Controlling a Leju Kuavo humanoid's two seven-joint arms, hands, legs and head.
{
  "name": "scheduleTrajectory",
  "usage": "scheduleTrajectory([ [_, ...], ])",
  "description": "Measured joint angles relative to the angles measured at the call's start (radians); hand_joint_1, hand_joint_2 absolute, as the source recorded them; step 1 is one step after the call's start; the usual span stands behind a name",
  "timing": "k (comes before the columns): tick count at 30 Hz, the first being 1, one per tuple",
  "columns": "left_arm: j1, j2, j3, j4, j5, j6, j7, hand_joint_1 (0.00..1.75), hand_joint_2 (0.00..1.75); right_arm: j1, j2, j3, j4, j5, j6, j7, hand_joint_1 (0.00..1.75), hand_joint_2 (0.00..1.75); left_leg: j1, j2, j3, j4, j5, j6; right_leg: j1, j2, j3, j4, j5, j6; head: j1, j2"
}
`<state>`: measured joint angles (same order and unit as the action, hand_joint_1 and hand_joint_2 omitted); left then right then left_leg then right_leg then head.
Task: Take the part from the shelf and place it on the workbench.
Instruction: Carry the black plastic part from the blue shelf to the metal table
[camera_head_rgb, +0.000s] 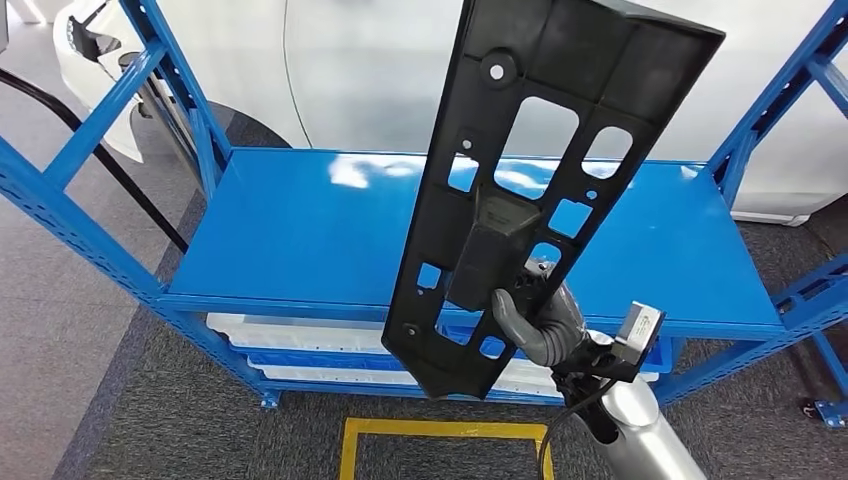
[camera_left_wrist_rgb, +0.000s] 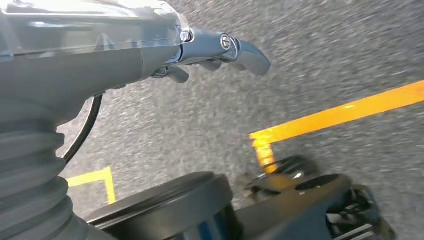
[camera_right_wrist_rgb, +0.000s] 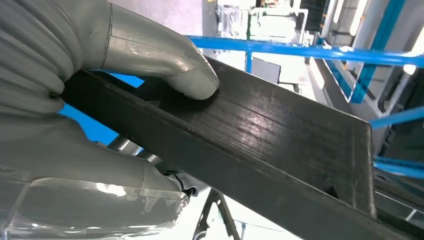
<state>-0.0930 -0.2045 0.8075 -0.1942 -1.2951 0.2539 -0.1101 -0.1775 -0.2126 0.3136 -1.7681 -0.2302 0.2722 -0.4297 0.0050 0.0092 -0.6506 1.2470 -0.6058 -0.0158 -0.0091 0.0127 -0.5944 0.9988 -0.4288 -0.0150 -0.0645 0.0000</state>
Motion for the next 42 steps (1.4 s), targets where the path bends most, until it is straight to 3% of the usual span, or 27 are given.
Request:
scheduleTrajectory([
  [1, -0.003, 0.0, 0.0, 0.0, 0.0, -0.001, -0.001, 0.0, 1.75, 0.0, 0.006, -0.002, 0.0, 0.0, 0.0, 0.002, 1.75, 1.75, 0.0, -0.001, -0.021, 0.047, -0.013, 0.0, 0.002, 0.007, 0.0, 0.0, 0.0, -0.001, 0.0, 0.0],
  [2, -0.005, 0.0, 0.0, 0.0, 0.0, -0.001, -0.001, 0.0, 1.75, 0.0, 0.011, -0.003, 0.0, 0.0, 0.0, 0.003, 1.75, 1.75, -0.001, -0.001, -0.022, 0.053, -0.004, 0.002, 0.003, 0.016, 0.001, 0.001, 0.0, -0.001, 0.0, 0.0],
  [3, -0.006, 0.0, 0.0, 0.0, 0.0, -0.002, 0.0, 0.0, 1.75, -0.001, 0.015, -0.004, 0.0, 0.0, 0.0, 0.003, 1.75, 1.75, -0.001, -0.004, -0.006, 0.02, 0.024, 0.006, 0.005, 0.026, 0.002, 0.002, 0.0, -0.001, 0.0, 0.0],
  [4, -0.005, 0.0, 0.0, 0.0, -0.001, -0.002, 0.001, 0.0, 1.75, -0.001, 0.019, -0.005, -0.001, 0.0, 0.0, 0.003, 1.75, 1.75, -0.001, -0.015, 0.027, -0.049, 0.064, 0.012, 0.006, 0.037, 0.003, 0.003, 0.0, -0.001, 0.0, 0.0],
  [6, -0.001, 0.001, 0.0, 0.0, -0.001, -0.002, 0.002, 0.0, 1.75, -0.003, 0.025, -0.008, -0.001, 0.0, 0.0, 0.004, 1.75, 1.75, 0.001, -0.062, 0.087, -0.186, 0.121, 0.024, 0.006, 0.058, 0.0, 0.007, 0.001, 0.003, 0.0, 0.0],
  [8, 0.002, 0.002, 0.0, 0.0, 0.0, -0.002, 0.002, 0.0, 1.75, -0.005, 0.03, -0.009, -0.002, 0.001, 0.0, 0.004, 1.75, 1.75, -0.001, -0.089, 0.107, -0.237, 0.131, 0.031, 0.002, 0.078, -0.009, 0.008, 0.006, 0.013, 0.0, 0.0],
  [10, 0.001, 0.001, 0.0, 0.0, -0.001, -0.002, 0.001, 0.0, 1.75, -0.005, 0.032, -0.011, -0.003, 0.002, 0.0, 0.004, 1.75, 1.75, 0.001, -0.072, 0.11, -0.247, 0.137, 0.037, -0.001, 0.095, -0.015, 0.006, 0.011, 0.027, 0.0, 0.0],
  [12, -0.001, -0.001, 0.0, 0.0, -0.001, -0.002, 0.001, 0.0, 1.75, -0.007, 0.033, -0.016, -0.006, 0.002, 0.0, 0.004, 1.75, 1.75, 0.007, -0.049, 0.114, -0.261, 0.146, 0.049, 0.002, 0.068, -0.031, 0.036, -0.011, 0.035, 0.0, 0.0],
  [14, 0.0, -0.003, 0.0, 0.0, -0.001, -0.002, 0.001, 0.0, 1.75, -0.011, 0.034, -0.018, -0.008, 0.002, 0.0, 0.004, 1.75, 1.75, 0.009, -0.023, 0.116, -0.267, 0.149, 0.055, 0.002, 0.016, -0.084, 0.146, -0.072, 0.044, 0.0, 0.0],
  [15, 0.001, -0.003, 0.0, 0.0, -0.001, -0.002, 0.001, 0.0, 1.75, -0.011, 0.035, -0.018, -0.008, 0.002, 0.0, 0.004, 1.75, 1.75, 0.008, -0.01, 0.115, -0.267, 0.149, 0.056, -0.002, 0.002, -0.118, 0.215, -0.102, 0.05, 0.0, 0.0],
  [16, 0.002, -0.002, 0.001, 0.0, -0.001, -0.002, 0.001, 0.0, 1.75, -0.011, 0.035, -0.018, -0.007, 0.002, 0.0, 0.004, 1.75, 1.75, 0.008, 0.003, 0.115, -0.267, 0.148, 0.055, -0.006, -0.005, -0.143, 0.269, -0.119, 0.055, 0.0, 0.0],
  [17, 0.002, -0.002, 0.001, 0.0, -0.001, -0.002, 0.001, 0.0, 1.75, -0.01, 0.036, -0.018, -0.007, 0.002, 0.0, 0.004, 1.75, 1.75, 0.007, 0.014, 0.115, -0.266, 0.147, 0.054, -0.01, -0.008, -0.151, 0.289, -0.119, 0.059, 0.0, 0.0],
  [18, 0.002, -0.002, 0.001, 0.0, -0.001, -0.002, 0.001, 0.0, 1.75, -0.01, 0.036, -0.018, -0.007, 0.002, 0.0, 0.004, 1.75, 1.75, 0.007, 0.025, 0.115, -0.264, 0.145, 0.053, -0.012, -0.013, -0.137, 0.266, -0.099, 0.062, 0.0, 0.0],
  [19, 0.001, -0.002, 0.001, 0.0, -0.001, -0.002, 0.001, 0.0, 1.75, -0.01, 0.036, -0.019, -0.007, 0.002, 0.0, 0.004, 1.75, 1.75, 0.007, 0.035, 0.116, -0.262, 0.142, 0.05, -0.014, -0.022, -0.103, 0.205, -0.066, 0.062, 0.0, 0.0],
  [21, 0.0, -0.003, 0.001, 0.0, -0.001, -0.003, 0.001, 0.0, 1.75, -0.012, 0.036, -0.019, -0.007, 0.002, 0.0, 0.004, 1.75, 1.75, 0.004, 0.053, 0.119, -0.255, 0.134, 0.042, -0.01, -0.059, -0.025, 0.061, -0.016, 0.056, 0.0, 0.0],
  [22, 0.0, -0.004, 0.001, 0.0, -0.001, -0.004, 0.0, 0.0, 1.75, -0.013, 0.036, -0.019, -0.008, 0.002, 0.0, 0.004, 1.75, 1.75, 0.001, 0.06, 0.12, -0.253, 0.131, 0.037, -0.006, -0.07, -0.004, 0.021, -0.006, 0.05, 0.0, 0.0],
  [23, 0.0, -0.004, 0.001, 0.0, 0.0, -0.005, 0.0, 0.0, 1.75, -0.014, 0.036, -0.019, -0.008, 0.002, 0.0, 0.004, 1.75, 1.75, -0.002, 0.066, 0.121, -0.251, 0.128, 0.032, -0.002, -0.074, 0.002, 0.005, -0.005, 0.044, 0.0, 0.0],
  [25, -0.001, -0.004, 0.001, 0.0, 0.004, -0.01, 0.003, 0.0, 1.75, -0.014, 0.036, -0.023, -0.009, 0.002, 0.001, 0.004, 1.75, 1.75, -0.003, 0.08, 0.123, -0.251, 0.126, 0.021, -0.001, -0.053, -0.002, 0.006, -0.001, 0.031, 0.0, 0.0],
  [27, -0.003, -0.004, 0.002, 0.0, 0.01, -0.017, 0.013, 0.0, 1.75, -0.018, 0.037, -0.029, -0.009, 0.0, 0.003, 0.004, 1.75, 1.75, 0.001, 0.063, 0.117, -0.224, 0.1, 0.011, -0.005, -0.038, -0.003, 0.001, 0.007, 0.018, 0.0, 0.0],
  [30, -0.006, -0.003, 0.007, 0.0, 0.017, -0.028, 0.025, 0.0, 1.75, -0.026, 0.043, -0.033, -0.009, -0.001, 0.008, 0.004, 1.75, 1.75, 0.005, 0.008, 0.048, -0.049, -0.007, 0.003, -0.006, -0.02, -0.009, 0.0, 0.015, 0.006, 0.0, 0.0],
  [31, -0.008, -0.003, 0.008, 0.0, 0.017, -0.032, 0.026, 0.0, 1.75, -0.025, 0.045, -0.034, -0.009, 0.001, 0.009, 0.005, 1.75, 1.75, 0.006, 0.002, 0.024, 0.01, -0.031, 0.002, -0.005, -0.015, -0.012, 0.001, 0.016, 0.005, 0.0, 0.0],
  [32, -0.01, -0.003, 0.009, 0.0, 0.015, -0.036, 0.026, 0.0, 1.75, -0.022, 0.046, -0.035, -0.009, 0.004, 0.009, 0.004, 1.75, 1.75, 0.006, 0.0, 0.014, 0.038, -0.035, 0.002, -0.004, -0.01, -0.015, 0.003, 0.017, 0.005, 0.0, 0.0],
  [33, -0.012, -0.003, 0.009, 0.0, 0.013, -0.039, 0.026, 0.0, 1.75, -0.019, 0.046, -0.037, -0.009, 0.006, 0.009, 0.004, 1.75, 1.75, 0.006, 0.0, 0.023, 0.026, -0.02, 0.003, -0.003, -0.005, -0.017, 0.006, 0.018, 0.006, 0.0, 0.0],
  [35, -0.012, -0.003, 0.009, 0.0, 0.01, -0.043, 0.028, 0.0, 1.75, -0.01, 0.046, -0.044, -0.009, 0.008, 0.013, -0.001, 1.75, 1.75, 0.006, -0.003, 0.086, -0.094, 0.047, 0.009, -0.003, 0.003, -0.021, 0.012, 0.02, 0.009, 0.0, 0.0],
  [37, -0.011, -0.002, 0.01, 0.0, 0.011, -0.045, 0.03, 0.0, 1.75, -0.004, 0.046, -0.05, -0.009, 0.008, 0.019, -0.008, 1.75, 1.75, 0.003, -0.013, 0.137, -0.208, 0.091, 0.018, -0.002, 0.01, -0.029, 0.018, 0.026, 0.018, 0.0, 0.0],
  [40, -0.01, -0.002, 0.01, 0.0, 0.01, -0.049, 0.029, 0.0, 1.75, -0.001, 0.048, -0.055, -0.01, 0.009, 0.024, -0.014, 1.75, 1.75, -0.003, -0.019, 0.133, -0.234, 0.108, 0.034, -0.003, 0.015, -0.041, 0.017, 0.044, 0.041, 0.0, 0.0],
  [42, -0.01, -0.002, 0.011, 0.0, 0.009, -0.051, 0.029, 0.0, 1.75, 0.001, 0.049, -0.059, -0.012, 0.01, 0.026, -0.014, 1.75, 1.75, -0.001, -0.012, 0.125, -0.241, 0.127, 0.048, -0.006, 0.013, -0.051, 0.03, 0.026, 0.053, 0.0, 0.0],
])
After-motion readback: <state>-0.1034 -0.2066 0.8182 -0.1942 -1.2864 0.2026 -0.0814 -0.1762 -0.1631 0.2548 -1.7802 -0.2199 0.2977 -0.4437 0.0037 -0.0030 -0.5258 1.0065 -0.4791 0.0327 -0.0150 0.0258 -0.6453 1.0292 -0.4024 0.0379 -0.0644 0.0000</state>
